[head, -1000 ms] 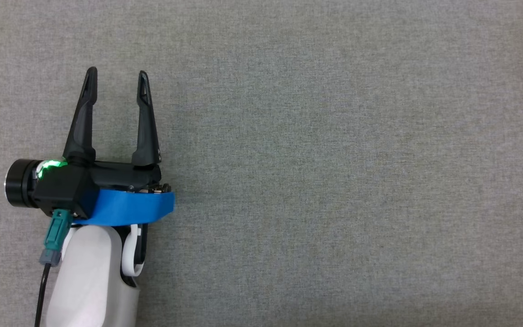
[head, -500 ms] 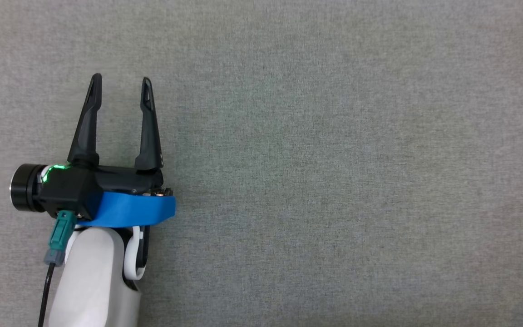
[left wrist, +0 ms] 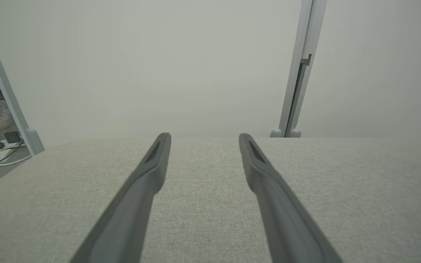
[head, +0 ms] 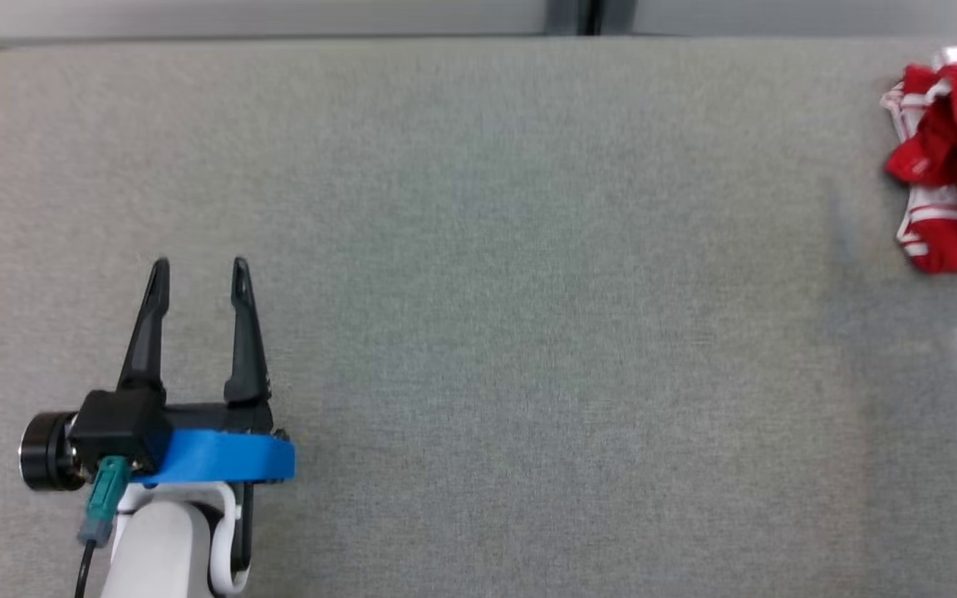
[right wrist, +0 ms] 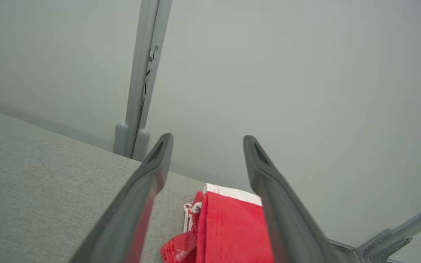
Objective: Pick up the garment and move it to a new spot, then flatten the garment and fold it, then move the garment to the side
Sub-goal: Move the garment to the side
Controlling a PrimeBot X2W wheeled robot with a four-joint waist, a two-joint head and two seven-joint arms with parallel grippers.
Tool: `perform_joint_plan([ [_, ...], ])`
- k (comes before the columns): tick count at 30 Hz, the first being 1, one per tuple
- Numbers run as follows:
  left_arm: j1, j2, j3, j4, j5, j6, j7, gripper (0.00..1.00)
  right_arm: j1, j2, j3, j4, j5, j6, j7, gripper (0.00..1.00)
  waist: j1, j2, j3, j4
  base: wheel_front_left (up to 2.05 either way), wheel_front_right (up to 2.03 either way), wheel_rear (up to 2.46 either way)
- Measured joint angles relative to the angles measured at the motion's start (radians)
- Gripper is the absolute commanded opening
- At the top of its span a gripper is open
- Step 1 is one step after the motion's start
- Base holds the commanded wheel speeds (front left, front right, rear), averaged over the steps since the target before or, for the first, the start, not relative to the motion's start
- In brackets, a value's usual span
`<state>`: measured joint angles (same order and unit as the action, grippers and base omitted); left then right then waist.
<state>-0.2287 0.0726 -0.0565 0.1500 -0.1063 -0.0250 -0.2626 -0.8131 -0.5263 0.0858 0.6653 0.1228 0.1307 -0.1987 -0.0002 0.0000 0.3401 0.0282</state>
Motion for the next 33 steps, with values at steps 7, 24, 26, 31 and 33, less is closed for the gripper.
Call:
perform_joint_plan([
  [7,0.084,0.001,0.013,0.026,-0.007,0.006,0.000,1.00,0.141,0.175,0.013,-0.074,0.023,0.000,-0.042,1.00,-0.0001,0.0000,-0.123,0.003,0.00,0.00,0.00],
  [24,0.169,-0.006,-0.008,0.068,-0.021,0.007,0.000,1.00,0.553,0.416,-0.099,-0.347,0.014,0.000,-0.016,1.00,0.0000,0.0000,-0.279,-0.027,0.00,0.00,0.00],
  [26,0.170,-0.007,-0.014,0.074,-0.024,0.007,0.000,1.00,0.600,0.431,-0.111,-0.390,0.011,0.000,-0.004,1.00,0.0000,0.0000,-0.288,-0.024,0.00,0.00,0.00],
  [31,0.171,-0.008,-0.023,0.082,-0.026,0.006,0.000,1.00,0.702,0.461,-0.130,-0.489,0.008,0.000,0.023,1.00,0.0001,0.0000,-0.302,-0.014,0.00,0.00,0.00],
  [33,0.172,-0.008,-0.025,0.086,-0.028,0.007,0.000,1.00,0.737,0.467,-0.139,-0.526,0.005,0.000,0.036,1.00,0.0001,0.0000,-0.307,-0.007,0.00,0.00,0.00],
])
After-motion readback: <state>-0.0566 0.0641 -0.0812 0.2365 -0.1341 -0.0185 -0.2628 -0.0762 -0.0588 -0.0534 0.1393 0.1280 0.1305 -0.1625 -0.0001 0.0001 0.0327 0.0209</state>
